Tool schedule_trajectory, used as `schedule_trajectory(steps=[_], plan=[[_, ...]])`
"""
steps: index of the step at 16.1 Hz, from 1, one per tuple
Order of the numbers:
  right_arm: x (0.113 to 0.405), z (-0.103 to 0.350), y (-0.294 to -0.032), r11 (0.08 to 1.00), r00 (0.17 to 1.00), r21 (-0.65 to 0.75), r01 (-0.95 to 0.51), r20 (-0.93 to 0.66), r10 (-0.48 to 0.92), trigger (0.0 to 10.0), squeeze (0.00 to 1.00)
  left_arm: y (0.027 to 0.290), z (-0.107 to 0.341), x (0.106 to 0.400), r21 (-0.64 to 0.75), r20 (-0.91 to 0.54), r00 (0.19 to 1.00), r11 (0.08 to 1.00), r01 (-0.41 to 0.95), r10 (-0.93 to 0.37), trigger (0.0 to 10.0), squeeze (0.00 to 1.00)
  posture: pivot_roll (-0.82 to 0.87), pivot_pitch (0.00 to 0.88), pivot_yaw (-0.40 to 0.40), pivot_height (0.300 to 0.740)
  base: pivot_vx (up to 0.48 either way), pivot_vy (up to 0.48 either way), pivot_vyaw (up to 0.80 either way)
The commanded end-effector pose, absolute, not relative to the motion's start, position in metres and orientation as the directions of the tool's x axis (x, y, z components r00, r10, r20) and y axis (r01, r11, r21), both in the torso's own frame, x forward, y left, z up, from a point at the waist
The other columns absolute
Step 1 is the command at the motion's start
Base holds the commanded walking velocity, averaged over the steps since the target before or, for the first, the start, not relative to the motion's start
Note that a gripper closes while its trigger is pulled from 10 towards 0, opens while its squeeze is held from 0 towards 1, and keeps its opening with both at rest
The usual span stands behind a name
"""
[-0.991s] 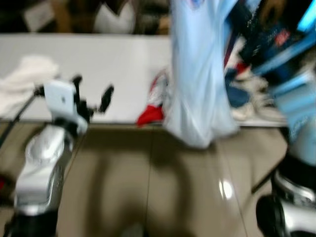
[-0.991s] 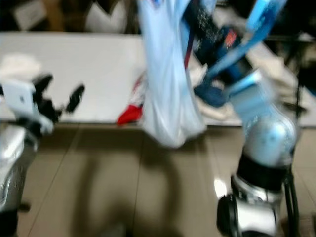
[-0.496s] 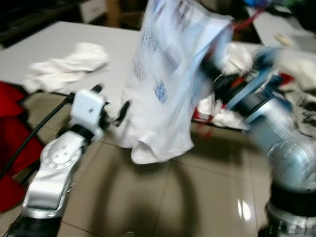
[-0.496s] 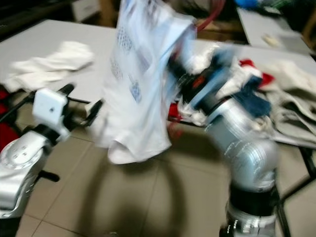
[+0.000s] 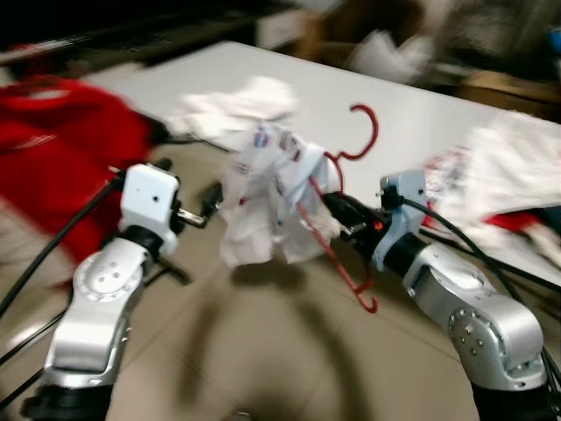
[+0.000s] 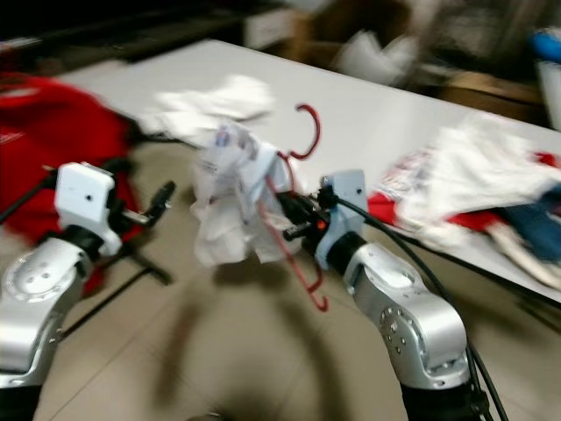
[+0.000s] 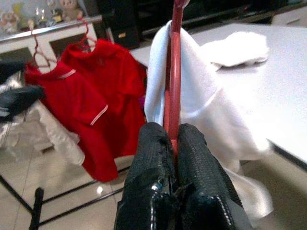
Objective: Hang hanger
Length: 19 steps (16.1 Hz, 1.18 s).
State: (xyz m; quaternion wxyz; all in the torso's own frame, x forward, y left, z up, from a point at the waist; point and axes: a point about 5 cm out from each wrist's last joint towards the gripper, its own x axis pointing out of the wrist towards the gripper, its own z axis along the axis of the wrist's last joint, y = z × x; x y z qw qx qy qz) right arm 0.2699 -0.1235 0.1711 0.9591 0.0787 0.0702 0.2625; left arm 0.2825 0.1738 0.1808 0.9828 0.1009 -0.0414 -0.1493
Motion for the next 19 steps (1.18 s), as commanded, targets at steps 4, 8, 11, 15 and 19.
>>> schedule_trajectory(steps=[4, 8, 11, 15, 19], plan=[[0.276, 0.144, -0.138, 0.912, 0.905, 0.213, -0.352, -0.172, 0.389, 10.0, 0.0, 0.173, 0.192, 0.306, 0.031, 0.052, 0.962, 0.963, 0.268, -0.269, 10.0, 0.0, -0.1, 0.0, 0.024, 0.74, 0.0, 0.0, 0.79], [0.289, 0.138, -0.147, 0.932, 0.922, 0.188, -0.308, -0.184, 0.342, 10.0, 0.0, 0.192, 0.216, 0.337, 0.237, 0.024, 0.967, 0.941, 0.242, -0.255, 10.0, 0.0, -0.11, 0.0, 0.028, 0.74, 0.0, 0.0, 0.79], [0.29, 0.139, -0.148, 0.937, 0.927, 0.172, -0.304, -0.171, 0.332, 10.0, 0.0, 0.154, 0.182, 0.319, 0.006, -0.032, 0.926, 0.926, 0.377, -0.377, 10.0, 0.0, -0.12, 0.0, 0.031, 0.74, 0.0, 0.0, 0.79], [0.286, 0.153, -0.136, 0.915, 0.922, 0.171, -0.365, -0.071, 0.381, 10.0, 0.0, 0.149, 0.144, 0.289, 0.044, -0.124, 0.928, 0.933, 0.358, -0.351, 10.0, 0.0, -0.11, 0.0, 0.008, 0.74, 0.0, 0.0, 0.6], [0.283, 0.149, -0.122, 0.896, 0.904, 0.177, -0.407, -0.063, 0.423, 10.0, 0.0, 0.151, 0.149, 0.287, 0.061, -0.103, 0.948, 0.949, 0.309, -0.302, 10.0, 0.0, -0.1, 0.0, -0.004, 0.74, 0.0, -0.353, 0.0]])
